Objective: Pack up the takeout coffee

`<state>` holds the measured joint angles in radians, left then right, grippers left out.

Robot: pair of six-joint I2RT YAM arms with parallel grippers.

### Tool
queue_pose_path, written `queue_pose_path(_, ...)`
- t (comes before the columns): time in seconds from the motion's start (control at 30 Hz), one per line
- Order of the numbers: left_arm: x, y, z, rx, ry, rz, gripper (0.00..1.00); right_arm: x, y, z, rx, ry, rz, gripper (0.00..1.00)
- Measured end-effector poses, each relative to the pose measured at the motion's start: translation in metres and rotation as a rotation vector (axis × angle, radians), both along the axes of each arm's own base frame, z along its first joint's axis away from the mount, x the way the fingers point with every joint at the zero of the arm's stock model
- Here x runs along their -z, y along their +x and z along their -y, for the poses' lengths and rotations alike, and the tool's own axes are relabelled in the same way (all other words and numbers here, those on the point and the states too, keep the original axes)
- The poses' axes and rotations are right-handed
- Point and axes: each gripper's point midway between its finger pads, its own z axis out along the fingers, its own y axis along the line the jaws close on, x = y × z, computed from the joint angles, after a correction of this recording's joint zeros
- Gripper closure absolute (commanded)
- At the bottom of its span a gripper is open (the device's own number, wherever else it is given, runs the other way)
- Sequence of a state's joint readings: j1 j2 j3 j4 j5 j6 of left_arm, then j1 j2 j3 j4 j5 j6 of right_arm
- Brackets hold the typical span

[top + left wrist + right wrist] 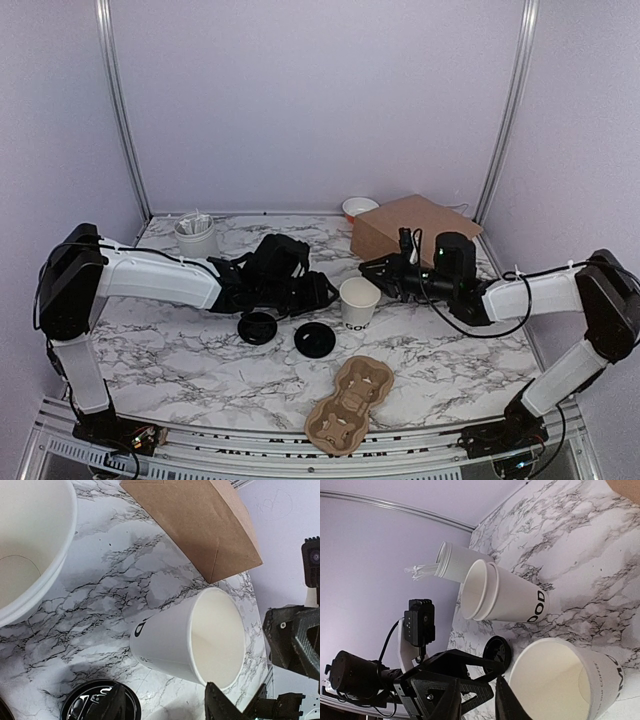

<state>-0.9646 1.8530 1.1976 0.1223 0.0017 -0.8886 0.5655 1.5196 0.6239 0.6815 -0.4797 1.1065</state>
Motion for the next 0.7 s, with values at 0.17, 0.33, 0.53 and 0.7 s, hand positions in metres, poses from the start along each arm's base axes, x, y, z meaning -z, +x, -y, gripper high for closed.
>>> queue_pose_path(0.17, 0.001, 0.0, -0.007, -0.018, 0.014, 0.007, 0.45, -0.018, 0.014, -0.004, 0.036, -0.201, 0.097, 0.7)
queue_pose_path(0.33, 0.009, -0.006, -0.031, -0.047, 0.092, 0.01, 0.46, -0.018, -0.001, -0.007, 0.021, -0.389, 0.174, 0.67)
queue_pose_path(0.53, 0.04, -0.021, -0.06, -0.038, 0.241, -0.026, 0.48, 0.003, -0.01, 0.016, 0.037, -0.562, 0.169, 0.61)
queue_pose_path(0.7, 0.054, -0.034, -0.06, 0.007, 0.342, -0.029, 0.52, 0.006, -0.014, 0.029, 0.052, -0.654, 0.198, 0.57)
